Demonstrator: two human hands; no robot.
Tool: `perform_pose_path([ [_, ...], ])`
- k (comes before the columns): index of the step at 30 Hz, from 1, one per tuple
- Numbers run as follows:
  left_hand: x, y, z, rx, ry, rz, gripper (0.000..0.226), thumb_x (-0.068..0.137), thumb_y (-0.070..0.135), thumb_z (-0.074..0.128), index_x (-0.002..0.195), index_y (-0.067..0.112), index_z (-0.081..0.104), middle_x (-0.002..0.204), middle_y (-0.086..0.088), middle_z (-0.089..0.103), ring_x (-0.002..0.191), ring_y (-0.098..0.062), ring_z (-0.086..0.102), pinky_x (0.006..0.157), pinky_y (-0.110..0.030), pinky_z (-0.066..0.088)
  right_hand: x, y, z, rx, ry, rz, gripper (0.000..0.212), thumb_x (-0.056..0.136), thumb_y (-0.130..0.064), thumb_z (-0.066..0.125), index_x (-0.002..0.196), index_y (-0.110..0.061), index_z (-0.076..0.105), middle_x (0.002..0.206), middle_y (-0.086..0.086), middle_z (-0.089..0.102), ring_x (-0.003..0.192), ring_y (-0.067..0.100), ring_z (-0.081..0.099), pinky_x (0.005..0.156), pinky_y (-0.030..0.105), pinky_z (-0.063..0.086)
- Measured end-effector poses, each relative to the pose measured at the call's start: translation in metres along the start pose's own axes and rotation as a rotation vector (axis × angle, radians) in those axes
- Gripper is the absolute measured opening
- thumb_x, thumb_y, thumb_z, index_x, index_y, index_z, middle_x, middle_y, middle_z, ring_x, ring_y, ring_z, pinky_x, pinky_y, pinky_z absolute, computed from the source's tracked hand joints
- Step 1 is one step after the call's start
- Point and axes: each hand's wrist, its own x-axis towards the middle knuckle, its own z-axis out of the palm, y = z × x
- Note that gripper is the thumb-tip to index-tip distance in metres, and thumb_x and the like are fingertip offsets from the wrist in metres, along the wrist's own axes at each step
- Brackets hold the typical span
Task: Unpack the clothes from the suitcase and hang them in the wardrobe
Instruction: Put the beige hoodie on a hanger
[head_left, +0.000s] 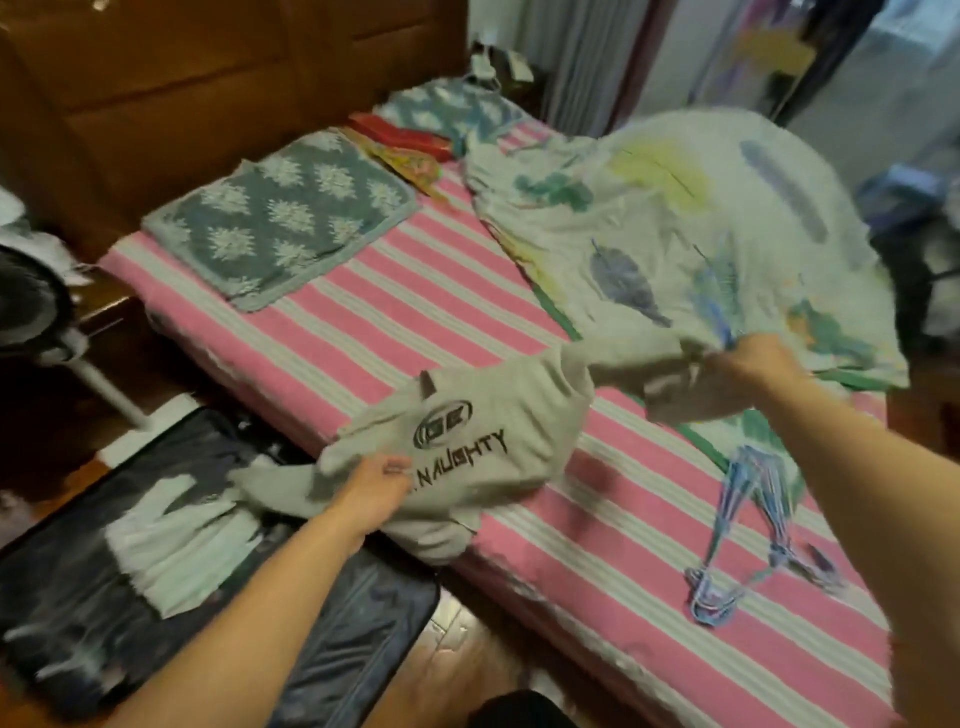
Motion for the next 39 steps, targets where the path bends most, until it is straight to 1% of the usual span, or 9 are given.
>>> perform_pose_path([
  [6, 0.030, -0.011, 0.104, 0.038, -0.017, -0.227, 0.012, 0.092, 0.014, 0.063, 0.103, 0.018, 0.065, 0.082, -0.008, 0.061, 0.075, -0.022, 0.054, 0.063, -0.029, 0.042, 0.069, 0.089, 0.096, -0.006, -0.175, -0.125, 0.032, 0.101, -0.030, 0.052, 0.083, -0.006, 0.064, 0.091, 0.029, 0.066, 0.095, 0.044, 0.064, 0.074, 0.038, 0.045],
  [11, 0.029, -0.033, 0.127, 0.074, -0.009, -0.318, 0.018, 0.087, 0.018, 0.067, 0.104, 0.018, 0.063, 0.097, -0.020, 0.066, 0.083, -0.022, 0.057, 0.085, -0.043, 0.055, 0.091, 0.076, 0.155, 0.379, -0.316, -0.201, 0.020, 0.102, -0.017, 0.050, 0.096, -0.010, 0.068, 0.090, 0.016, 0.068, 0.072, 0.029, 0.057, 0.076, 0.046, 0.053],
  [15, 0.055, -0.041, 0.112, 0.209, -0.012, -0.310, 0.015, 0.097, -0.004, 0.055, 0.099, 0.009, 0.062, 0.083, -0.003, 0.061, 0.077, -0.011, 0.062, 0.061, -0.009, 0.046, 0.090, 0.047, 0.192, 0.664, -0.358, -0.078, 0.021, 0.100, -0.012, 0.049, 0.095, -0.012, 0.070, 0.080, 0.008, 0.063, 0.062, 0.019, 0.050, 0.060, 0.031, 0.041],
  [19, 0.140, -0.049, 0.085, 0.364, 0.129, -0.298, 0.010, 0.100, 0.016, 0.053, 0.107, 0.018, 0.059, 0.127, -0.015, 0.064, 0.120, -0.034, 0.059, 0.097, -0.035, 0.046, 0.084, 0.029, 0.230, 0.758, -0.405, 0.067, 0.020, 0.102, -0.014, 0.048, 0.094, -0.013, 0.066, 0.083, 0.007, 0.061, 0.064, 0.018, 0.047, 0.062, 0.030, 0.041],
  [27, 0.353, -0.067, 0.036, 0.666, 0.410, -0.147, 0.069, 0.098, 0.028, 0.055, 0.156, 0.013, 0.022, 0.154, -0.019, 0.033, 0.140, -0.041, 0.034, 0.113, -0.053, 0.035, 0.104, 0.007, 0.291, 0.759, -0.352, 0.206, 0.018, 0.101, -0.014, 0.047, 0.102, -0.011, 0.065, 0.086, 0.005, 0.060, 0.068, 0.019, 0.047, 0.065, 0.032, 0.043],
  [30, 0.400, -0.078, 0.016, 0.788, 0.272, -0.275, 0.071, 0.095, 0.033, 0.056, 0.155, 0.016, 0.022, 0.150, -0.019, 0.042, 0.137, -0.041, 0.039, 0.111, -0.051, 0.037, 0.118, -0.002, 0.308, 0.713, -0.358, 0.191, 0.019, 0.101, -0.015, 0.048, 0.102, -0.012, 0.067, 0.088, 0.006, 0.062, 0.070, 0.020, 0.049, 0.067, 0.033, 0.045],
  [33, 0.401, -0.074, 0.012, 0.904, 0.048, -0.383, 0.040, 0.095, 0.029, 0.054, 0.132, 0.012, 0.054, 0.132, -0.016, 0.059, 0.120, -0.037, 0.055, 0.100, -0.045, 0.047, 0.120, -0.015, 0.317, 0.725, -0.361, 0.215, 0.020, 0.102, -0.015, 0.046, 0.097, -0.015, 0.066, 0.087, 0.005, 0.061, 0.069, 0.020, 0.049, 0.066, 0.032, 0.045],
  [36, 0.389, -0.020, 0.013, 0.999, 0.301, -0.132, 0.025, 0.096, 0.031, 0.052, 0.107, 0.017, 0.068, 0.111, -0.012, 0.064, 0.107, -0.037, 0.058, 0.091, -0.045, 0.048, 0.116, -0.026, 0.308, 0.740, -0.333, 0.246, 0.021, 0.103, -0.015, 0.044, 0.100, -0.014, 0.065, 0.087, 0.005, 0.060, 0.067, 0.019, 0.048, 0.065, 0.031, 0.044],
  [39, 0.401, 0.084, 0.026, 0.967, 0.541, 0.361, 0.026, 0.098, 0.031, 0.050, 0.109, 0.021, 0.070, 0.112, -0.012, 0.061, 0.111, -0.035, 0.052, 0.093, -0.046, 0.039, 0.127, -0.031, 0.286, 0.757, -0.242, 0.263, 0.022, 0.103, -0.015, 0.043, 0.107, -0.011, 0.065, 0.089, 0.007, 0.060, 0.064, 0.019, 0.047, 0.063, 0.031, 0.042],
])
